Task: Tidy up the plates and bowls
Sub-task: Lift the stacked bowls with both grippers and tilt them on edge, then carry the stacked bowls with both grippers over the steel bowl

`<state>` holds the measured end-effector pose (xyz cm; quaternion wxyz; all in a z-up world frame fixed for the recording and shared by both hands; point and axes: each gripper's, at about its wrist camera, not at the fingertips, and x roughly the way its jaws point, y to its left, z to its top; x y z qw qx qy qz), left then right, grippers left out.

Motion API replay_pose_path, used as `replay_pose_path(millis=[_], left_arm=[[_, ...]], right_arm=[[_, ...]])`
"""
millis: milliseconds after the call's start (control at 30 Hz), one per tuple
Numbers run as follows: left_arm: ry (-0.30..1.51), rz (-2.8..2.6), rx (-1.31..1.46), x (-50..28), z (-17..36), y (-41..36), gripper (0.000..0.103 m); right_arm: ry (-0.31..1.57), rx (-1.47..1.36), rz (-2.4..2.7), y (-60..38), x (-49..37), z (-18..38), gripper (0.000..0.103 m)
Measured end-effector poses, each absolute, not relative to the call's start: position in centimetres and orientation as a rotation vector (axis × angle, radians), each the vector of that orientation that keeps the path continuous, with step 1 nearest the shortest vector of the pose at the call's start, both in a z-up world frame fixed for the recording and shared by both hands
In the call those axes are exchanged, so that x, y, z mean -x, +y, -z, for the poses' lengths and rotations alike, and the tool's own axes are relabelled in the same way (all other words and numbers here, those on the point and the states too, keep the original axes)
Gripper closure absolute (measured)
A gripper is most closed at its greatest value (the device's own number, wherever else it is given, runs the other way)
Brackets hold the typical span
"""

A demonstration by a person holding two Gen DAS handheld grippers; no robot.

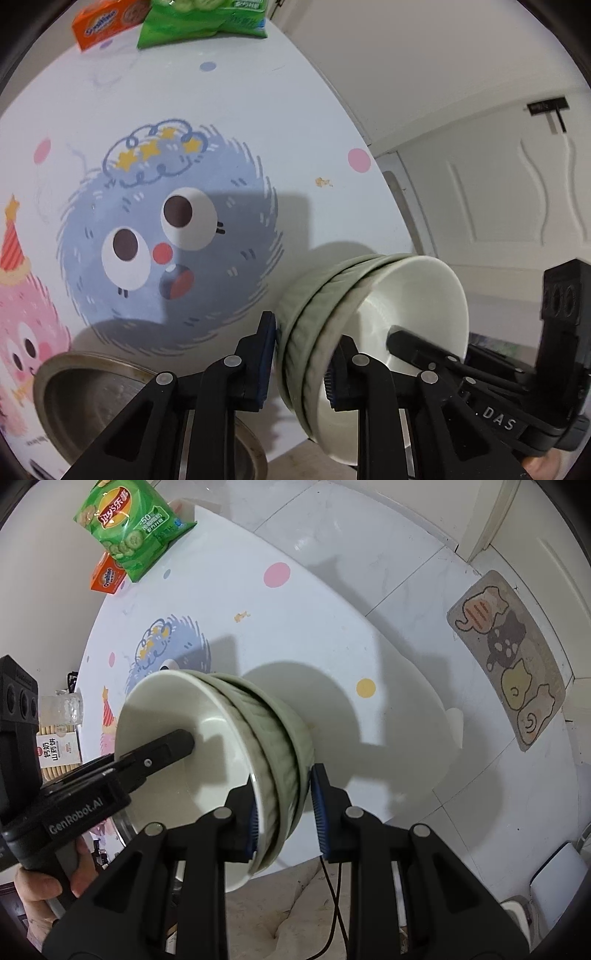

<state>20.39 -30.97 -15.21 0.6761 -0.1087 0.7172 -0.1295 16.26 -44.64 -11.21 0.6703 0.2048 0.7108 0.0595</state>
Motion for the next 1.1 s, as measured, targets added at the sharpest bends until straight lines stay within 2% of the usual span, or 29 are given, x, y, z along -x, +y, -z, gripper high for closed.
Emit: replay_pose_path(millis=[300,733,1100], left_arm=[[1.621,0.294,0.241,-19.7,14.4,-33.8,0.083],[1.593,0.277,0.27,-19.3,11.8,-33.7,0.084],[1.537,0.222,0.304,-17.3,7.2,-27.6,0.084]], right_arm=[[1.589,-0.46,-0.126,-44.4,-16.2,11.0,0.077],[1.57,-0.404,-0.153,-42.2,-16.7,8.9,0.077],[1.549,-0.316,-0.227,-38.0,-16.9,5.1,0.077]])
